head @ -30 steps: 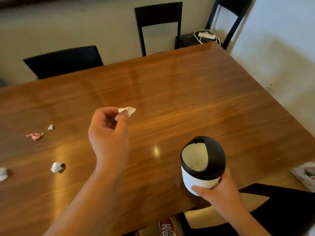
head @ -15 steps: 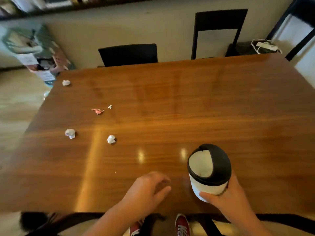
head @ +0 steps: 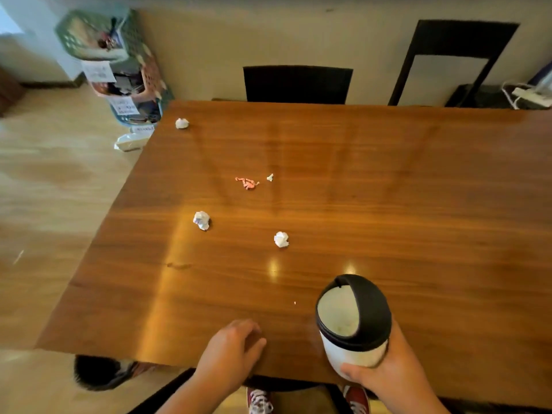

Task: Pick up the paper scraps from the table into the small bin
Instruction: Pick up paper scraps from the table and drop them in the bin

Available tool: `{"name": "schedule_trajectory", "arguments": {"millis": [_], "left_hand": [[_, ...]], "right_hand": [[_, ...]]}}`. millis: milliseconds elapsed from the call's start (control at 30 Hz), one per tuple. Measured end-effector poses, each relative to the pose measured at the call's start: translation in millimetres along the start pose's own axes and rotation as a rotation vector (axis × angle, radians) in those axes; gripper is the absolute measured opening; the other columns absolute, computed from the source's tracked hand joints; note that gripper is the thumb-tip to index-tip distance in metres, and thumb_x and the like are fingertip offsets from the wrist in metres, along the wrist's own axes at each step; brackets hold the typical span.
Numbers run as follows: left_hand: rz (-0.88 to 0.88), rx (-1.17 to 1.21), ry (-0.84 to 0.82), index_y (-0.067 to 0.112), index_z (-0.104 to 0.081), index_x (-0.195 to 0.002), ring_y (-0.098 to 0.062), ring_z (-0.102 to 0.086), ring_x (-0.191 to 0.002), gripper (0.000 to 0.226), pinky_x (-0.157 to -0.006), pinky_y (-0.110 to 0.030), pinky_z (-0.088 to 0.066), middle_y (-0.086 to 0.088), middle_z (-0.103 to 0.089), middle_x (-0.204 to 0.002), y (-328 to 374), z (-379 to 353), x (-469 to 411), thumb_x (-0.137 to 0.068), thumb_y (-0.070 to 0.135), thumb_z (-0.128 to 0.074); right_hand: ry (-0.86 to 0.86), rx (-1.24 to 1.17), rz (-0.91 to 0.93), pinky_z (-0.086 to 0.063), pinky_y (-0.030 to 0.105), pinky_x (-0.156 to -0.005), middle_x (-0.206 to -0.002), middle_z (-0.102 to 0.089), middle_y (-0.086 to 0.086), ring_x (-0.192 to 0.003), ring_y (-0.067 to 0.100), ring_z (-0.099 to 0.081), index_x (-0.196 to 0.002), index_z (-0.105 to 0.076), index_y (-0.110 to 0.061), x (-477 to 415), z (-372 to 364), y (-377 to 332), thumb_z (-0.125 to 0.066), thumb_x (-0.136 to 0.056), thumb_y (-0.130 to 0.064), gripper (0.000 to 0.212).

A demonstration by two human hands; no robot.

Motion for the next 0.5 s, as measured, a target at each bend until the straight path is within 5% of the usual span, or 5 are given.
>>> {"name": "schedule_trajectory", "arguments": {"millis": [133,200,333,400,500], "left_hand": [[-0.080,-0.046,0.140,0.038,-0.060,-0.108,-0.006,-0.057,-0.099,0.026,-0.081,-0.019,-0.043,0.019,-0.054,-0.099,0,25,-53,-0.086,0.049,-0.060],[-0.121,-0.052,0.186,0.035,-0.055,-0.123,-0.010,-0.053,-0.113,0.038,-0.091,-0.024,-0.045,0.012,-0.055,-0.117,12,37,-85,-0.088,0.047,-0.060],[-0.275,-0.136,0.221,0.031,-0.041,-0.137,-0.021,-0.042,-0.129,0.051,-0.098,-0.035,-0.047,0.002,-0.043,-0.140,52,47,-142,-0.091,0.039,-0.060],[-0.306,-0.213,0.180,0.030,-0.037,-0.140,-0.024,-0.038,-0.133,0.053,-0.098,-0.039,-0.048,-0.002,-0.039,-0.144,67,46,-165,-0.092,0.036,-0.059],[-0.310,-0.362,0.104,0.026,-0.038,-0.140,-0.028,-0.037,-0.133,0.051,-0.098,-0.043,-0.049,-0.008,-0.039,-0.143,75,39,-190,-0.094,0.034,-0.057]], "right_hand": [[0.104,0.017,-0.025,-0.050,0.005,-0.064,-0.110,-0.059,-0.048,-0.097,-0.025,-0.058,-0.107,-0.040,-0.086,-5,-31,-3,-0.096,-0.017,-0.062,0.109],[0.111,0.025,-0.024,-0.047,0.012,-0.076,-0.116,-0.058,-0.047,-0.102,-0.024,-0.057,-0.112,-0.037,-0.087,-7,-40,-3,-0.100,-0.022,-0.056,0.115],[0.073,0.002,0.018,-0.045,0.013,-0.081,-0.119,-0.053,-0.052,-0.106,-0.028,-0.052,-0.130,-0.040,-0.061,-10,-47,-4,-0.104,-0.029,-0.041,0.121],[0.066,0.021,0.049,-0.047,0.005,-0.080,-0.119,-0.054,-0.052,-0.108,-0.028,-0.051,-0.133,-0.041,-0.043,-9,-49,-6,-0.102,-0.035,-0.015,0.119],[0.088,0.017,0.038,-0.047,0.001,-0.078,-0.129,-0.063,-0.023,-0.108,-0.019,-0.058,-0.142,-0.039,-0.025,-9,-49,-5,-0.087,-0.044,0.027,0.120]]}}
Point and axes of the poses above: each hand's wrist, its own x-axis away from the middle knuckle, its own z-axis out of the back of the hand, y = z × x, the point moved 4 cm from there along -x, towards the middle knuckle
